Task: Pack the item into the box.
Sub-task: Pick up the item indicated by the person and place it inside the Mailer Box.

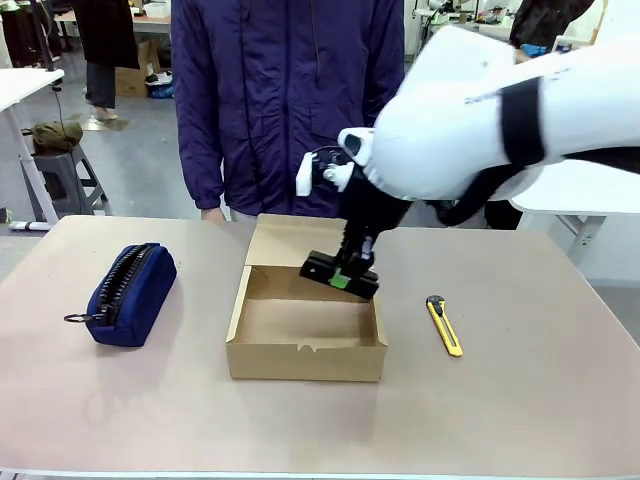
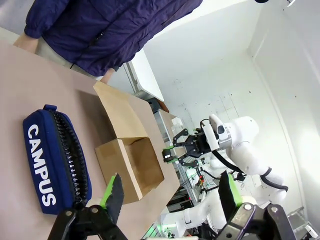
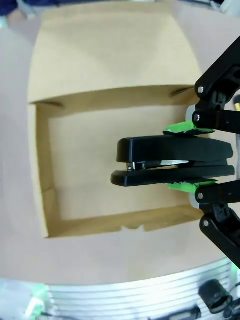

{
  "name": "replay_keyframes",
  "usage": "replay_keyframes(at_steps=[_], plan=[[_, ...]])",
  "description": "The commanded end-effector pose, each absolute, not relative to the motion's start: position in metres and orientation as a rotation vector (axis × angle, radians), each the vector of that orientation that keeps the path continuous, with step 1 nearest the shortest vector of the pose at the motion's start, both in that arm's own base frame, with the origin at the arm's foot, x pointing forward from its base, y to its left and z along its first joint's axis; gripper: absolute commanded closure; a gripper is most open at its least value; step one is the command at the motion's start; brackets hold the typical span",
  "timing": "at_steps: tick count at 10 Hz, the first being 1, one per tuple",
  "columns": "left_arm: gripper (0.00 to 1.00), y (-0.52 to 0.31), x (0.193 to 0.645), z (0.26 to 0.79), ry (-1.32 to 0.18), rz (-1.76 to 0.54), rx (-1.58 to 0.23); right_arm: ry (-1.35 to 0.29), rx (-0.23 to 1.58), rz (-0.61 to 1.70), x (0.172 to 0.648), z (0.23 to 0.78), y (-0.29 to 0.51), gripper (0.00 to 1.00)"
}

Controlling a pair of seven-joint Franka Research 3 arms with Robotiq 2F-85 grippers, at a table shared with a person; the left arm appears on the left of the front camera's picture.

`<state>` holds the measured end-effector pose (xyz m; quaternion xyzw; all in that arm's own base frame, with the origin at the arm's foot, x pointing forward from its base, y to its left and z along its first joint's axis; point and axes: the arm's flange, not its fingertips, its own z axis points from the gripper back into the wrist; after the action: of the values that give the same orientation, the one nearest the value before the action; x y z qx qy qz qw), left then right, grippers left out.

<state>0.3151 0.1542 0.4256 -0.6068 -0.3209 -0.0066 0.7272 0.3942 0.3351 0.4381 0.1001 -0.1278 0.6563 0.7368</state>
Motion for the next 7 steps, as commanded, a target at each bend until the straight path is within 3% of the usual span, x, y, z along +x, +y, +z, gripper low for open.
replay_keyframes(at_steps=[1, 7], plan=[[0.0, 0.152, 0.314, 0.427, -0.736, -0.033, -1.349, -0.292, 0.237, 1.487, 0.392, 0.423, 0.347, 1.0], [0.0, 0.152, 0.314, 0.427, -0.736, -0.033, -1.349, -0.217, 0.236, 1.569, 0.4, 0.369, 0.363, 1.0]])
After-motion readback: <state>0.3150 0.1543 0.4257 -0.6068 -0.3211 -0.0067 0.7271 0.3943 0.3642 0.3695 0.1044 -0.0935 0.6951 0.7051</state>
